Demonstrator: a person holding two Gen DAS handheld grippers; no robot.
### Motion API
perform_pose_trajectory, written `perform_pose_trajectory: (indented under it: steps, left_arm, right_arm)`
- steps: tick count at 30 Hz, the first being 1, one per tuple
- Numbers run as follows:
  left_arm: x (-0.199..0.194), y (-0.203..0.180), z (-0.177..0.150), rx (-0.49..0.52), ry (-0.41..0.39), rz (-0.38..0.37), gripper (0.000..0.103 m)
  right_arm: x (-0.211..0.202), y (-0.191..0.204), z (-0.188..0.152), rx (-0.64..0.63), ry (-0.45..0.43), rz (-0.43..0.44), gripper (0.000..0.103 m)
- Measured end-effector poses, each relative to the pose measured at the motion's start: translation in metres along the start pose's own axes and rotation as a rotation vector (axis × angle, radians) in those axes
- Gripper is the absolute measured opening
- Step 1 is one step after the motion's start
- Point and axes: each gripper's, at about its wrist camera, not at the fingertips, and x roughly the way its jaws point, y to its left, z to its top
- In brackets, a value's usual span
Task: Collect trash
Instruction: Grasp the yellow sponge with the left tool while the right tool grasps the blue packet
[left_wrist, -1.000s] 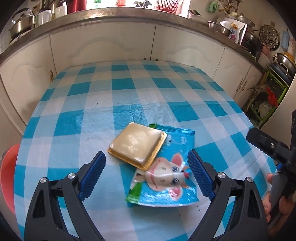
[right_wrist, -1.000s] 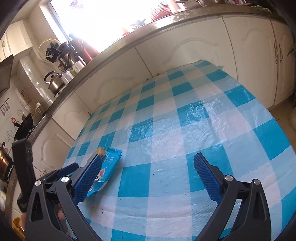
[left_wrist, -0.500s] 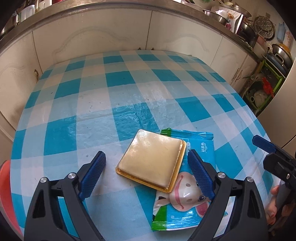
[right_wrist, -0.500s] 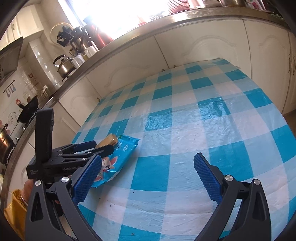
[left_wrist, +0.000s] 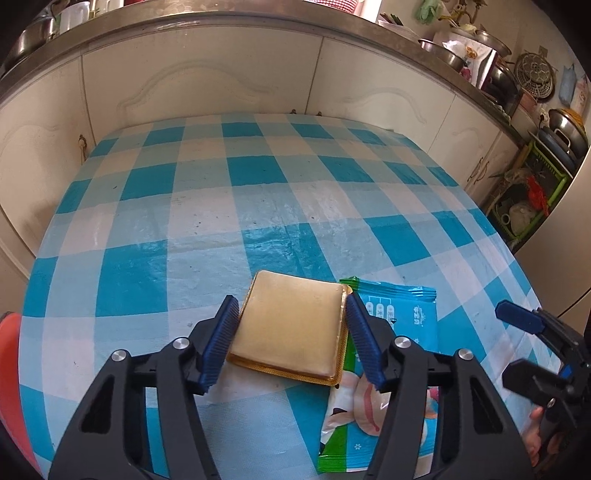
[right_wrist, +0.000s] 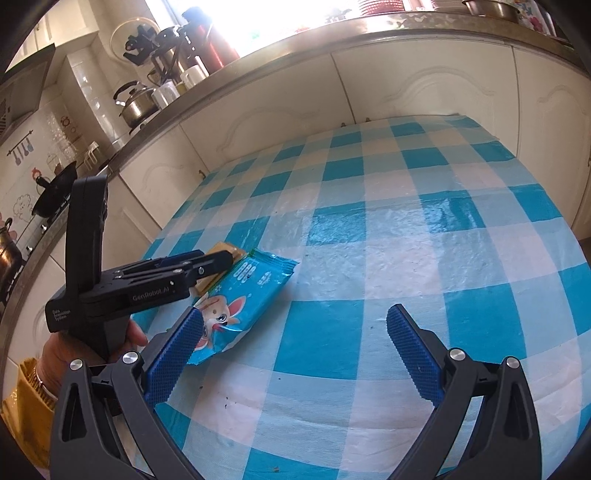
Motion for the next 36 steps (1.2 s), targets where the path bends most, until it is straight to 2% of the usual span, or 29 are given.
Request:
perform_pose_trajectory:
  steps: [8,13,14,15,16,20,24,27,29,33,36]
  left_arm:
    - [-0.011,0.017,-0.003,-0.076,-0.034,-0.010,0.059]
    - [-0.019,0.016,-0.008,-0.082,-0.043,-0.037,0.059]
    - [-0.020,0.015,-0.010,-0.080,-0.041,-0.042,0.059]
    - [-0.020,0.015,-0.011,-0.078,-0.040,-0.048,0.059]
    - [-0.020,0.014,-0.013,-0.079,-0.036,-0.054,0.059]
    - [-0.019,0.014,-0.018,-0.076,-0.025,-0.064,0.059]
    - [-0.021,0.015,-0.020,-0.078,-0.025,-0.075,0.059]
    - [-0.021,0.015,-0.021,-0.077,-0.024,-0.083,0.059]
    - [-0.021,0.015,-0.021,-0.077,-0.024,-0.086,0.059]
    - [-0.021,0.014,-0.021,-0.076,-0.021,-0.084,0.059]
    - [-0.020,0.013,-0.021,-0.072,-0.015,-0.080,0.059]
  right_arm:
    - [0.019,0.013,0.000,-0.026,0.080,0.034,0.097]
    - [0.030,0.019,0.000,-0.009,0.121,0.074,0.094]
    - [0.032,0.020,0.001,-0.011,0.127,0.078,0.090]
    - [0.033,0.021,0.001,-0.008,0.131,0.084,0.073]
    - [0.035,0.022,0.003,0.000,0.142,0.093,0.067]
    - [0.043,0.021,0.010,0.021,0.162,0.088,0.063]
    - [0.050,0.018,0.015,0.063,0.185,0.122,0.049]
    - [0.054,0.013,0.019,0.105,0.189,0.137,0.043]
    - [0.058,0.005,0.020,0.166,0.193,0.173,0.039]
    - [0.067,-0.012,0.021,0.315,0.202,0.308,0.036]
    - [0.069,-0.011,0.024,0.331,0.204,0.339,0.036]
